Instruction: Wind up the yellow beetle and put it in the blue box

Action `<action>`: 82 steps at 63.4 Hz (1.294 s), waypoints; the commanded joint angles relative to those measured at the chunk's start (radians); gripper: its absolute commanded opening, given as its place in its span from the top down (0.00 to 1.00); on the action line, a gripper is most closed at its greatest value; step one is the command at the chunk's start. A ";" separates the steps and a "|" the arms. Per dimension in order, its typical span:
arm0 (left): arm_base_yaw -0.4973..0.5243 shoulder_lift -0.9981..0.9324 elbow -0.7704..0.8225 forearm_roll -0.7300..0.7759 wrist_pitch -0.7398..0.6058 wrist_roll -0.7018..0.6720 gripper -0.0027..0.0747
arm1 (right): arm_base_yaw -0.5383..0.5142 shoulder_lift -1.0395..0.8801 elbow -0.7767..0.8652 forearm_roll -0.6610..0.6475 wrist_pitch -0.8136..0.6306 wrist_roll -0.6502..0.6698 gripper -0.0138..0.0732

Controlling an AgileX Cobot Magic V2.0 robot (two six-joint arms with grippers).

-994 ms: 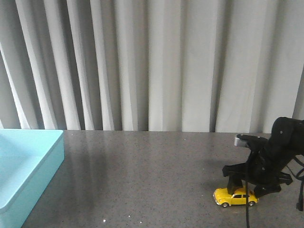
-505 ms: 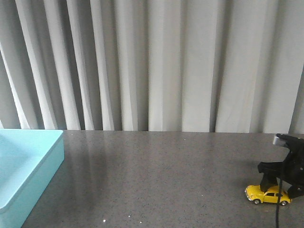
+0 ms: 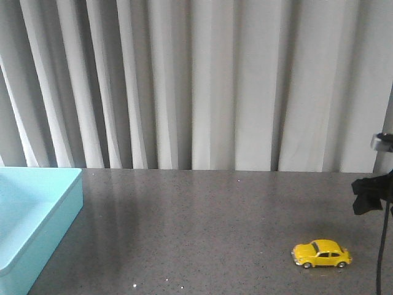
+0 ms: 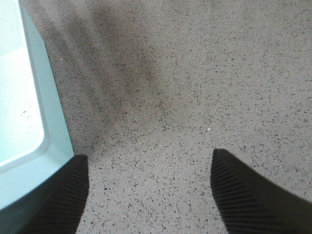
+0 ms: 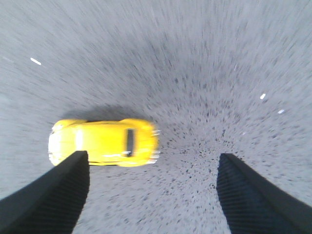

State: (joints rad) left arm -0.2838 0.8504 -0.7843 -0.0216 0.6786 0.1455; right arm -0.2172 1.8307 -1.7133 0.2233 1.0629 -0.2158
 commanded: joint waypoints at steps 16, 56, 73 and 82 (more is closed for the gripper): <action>-0.007 -0.001 -0.031 -0.011 -0.057 -0.001 0.30 | 0.042 -0.348 0.101 0.066 -0.026 -0.026 0.24; -0.007 0.110 -0.083 0.022 -0.059 0.095 0.30 | 0.388 -0.766 0.764 -0.273 -0.279 0.289 0.24; -0.007 0.375 -0.303 0.076 0.086 0.215 0.29 | 0.388 -0.769 0.768 -0.266 -0.272 0.288 0.24; -0.007 0.527 -0.457 0.077 0.191 0.257 0.27 | 0.388 -0.769 0.768 -0.266 -0.272 0.288 0.24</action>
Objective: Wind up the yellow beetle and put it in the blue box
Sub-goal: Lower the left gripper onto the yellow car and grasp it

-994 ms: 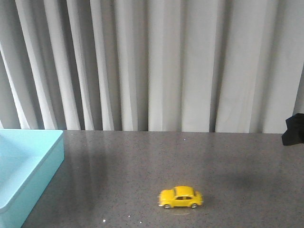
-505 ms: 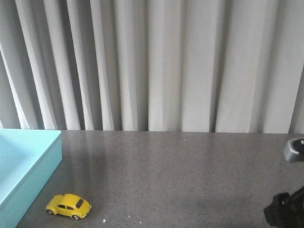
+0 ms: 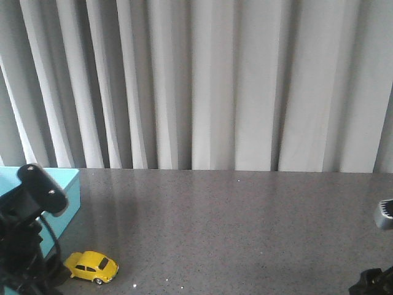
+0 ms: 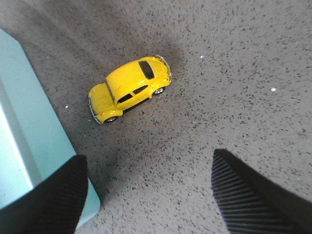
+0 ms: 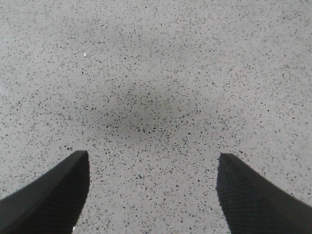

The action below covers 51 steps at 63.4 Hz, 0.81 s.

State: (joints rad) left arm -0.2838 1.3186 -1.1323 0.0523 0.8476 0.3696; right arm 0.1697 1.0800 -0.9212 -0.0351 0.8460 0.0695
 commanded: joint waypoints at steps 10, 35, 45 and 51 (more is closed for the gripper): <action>-0.007 0.226 -0.266 0.004 0.153 0.141 0.26 | 0.001 -0.018 -0.024 -0.008 -0.055 0.002 0.24; 0.008 0.531 -0.528 0.000 0.272 0.364 0.26 | 0.001 -0.018 -0.024 -0.008 -0.055 0.002 0.24; 0.053 0.614 -0.623 -0.006 0.322 0.388 0.26 | 0.001 -0.018 -0.024 -0.008 -0.048 0.002 0.24; 0.082 0.655 -0.662 -0.023 0.358 0.413 0.26 | 0.001 -0.018 -0.024 -0.008 -0.044 0.002 0.24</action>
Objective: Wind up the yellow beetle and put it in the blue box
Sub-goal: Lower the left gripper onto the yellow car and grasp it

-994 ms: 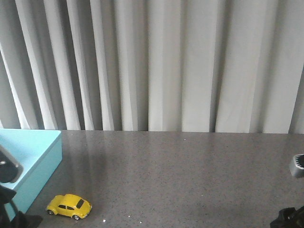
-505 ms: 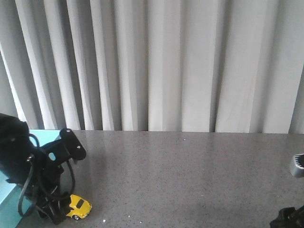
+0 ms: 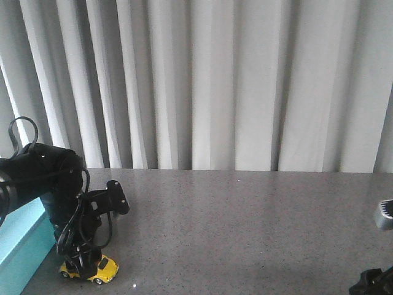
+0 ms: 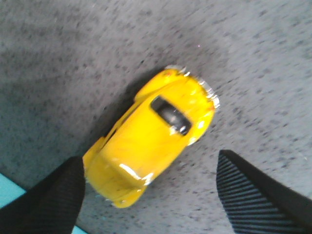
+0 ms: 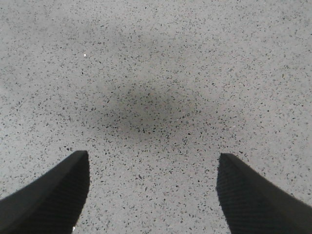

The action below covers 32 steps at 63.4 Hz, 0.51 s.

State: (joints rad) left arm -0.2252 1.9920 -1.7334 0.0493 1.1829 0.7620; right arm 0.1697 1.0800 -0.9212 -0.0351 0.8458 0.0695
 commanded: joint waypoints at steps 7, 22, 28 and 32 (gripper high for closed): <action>0.052 0.018 -0.081 -0.067 0.011 0.082 0.26 | 0.001 -0.018 -0.024 -0.008 -0.044 0.002 0.24; 0.066 0.056 -0.086 -0.120 -0.026 0.218 0.26 | 0.001 -0.018 -0.024 -0.008 -0.044 0.002 0.24; 0.066 0.065 -0.086 -0.146 -0.035 0.247 0.26 | 0.001 -0.018 -0.024 -0.008 -0.044 0.001 0.24; 0.066 0.069 -0.086 -0.153 -0.034 0.253 0.26 | 0.001 -0.018 -0.024 -0.008 -0.044 0.001 0.24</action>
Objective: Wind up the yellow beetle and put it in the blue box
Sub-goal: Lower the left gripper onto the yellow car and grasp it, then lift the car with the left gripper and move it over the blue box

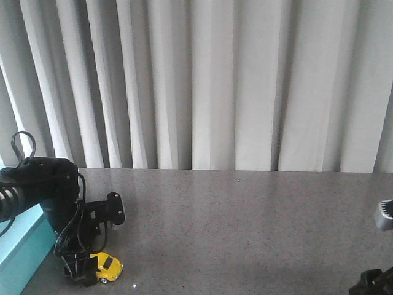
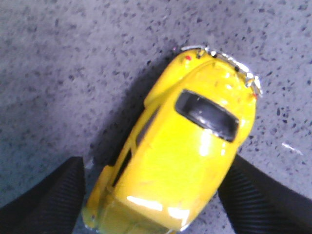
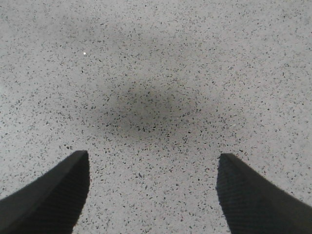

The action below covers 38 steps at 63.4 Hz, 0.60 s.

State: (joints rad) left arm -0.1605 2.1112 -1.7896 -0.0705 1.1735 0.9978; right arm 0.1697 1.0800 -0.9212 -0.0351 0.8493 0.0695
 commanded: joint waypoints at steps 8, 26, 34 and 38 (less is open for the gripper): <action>0.001 -0.047 -0.030 -0.033 -0.027 0.019 0.29 | 0.001 -0.018 -0.024 -0.008 -0.048 0.001 0.24; 0.001 -0.048 -0.030 -0.051 0.012 0.041 0.55 | 0.001 -0.018 -0.024 -0.008 -0.048 0.001 0.24; 0.001 -0.055 -0.030 -0.056 0.013 0.025 0.65 | 0.001 -0.018 -0.024 -0.008 -0.048 0.001 0.24; 0.001 -0.068 -0.031 -0.067 0.013 0.009 0.67 | 0.001 -0.018 -0.024 -0.008 -0.048 0.001 0.24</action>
State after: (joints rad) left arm -0.1596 2.1142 -1.7914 -0.1027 1.1919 1.0363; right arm 0.1697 1.0800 -0.9212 -0.0351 0.8493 0.0695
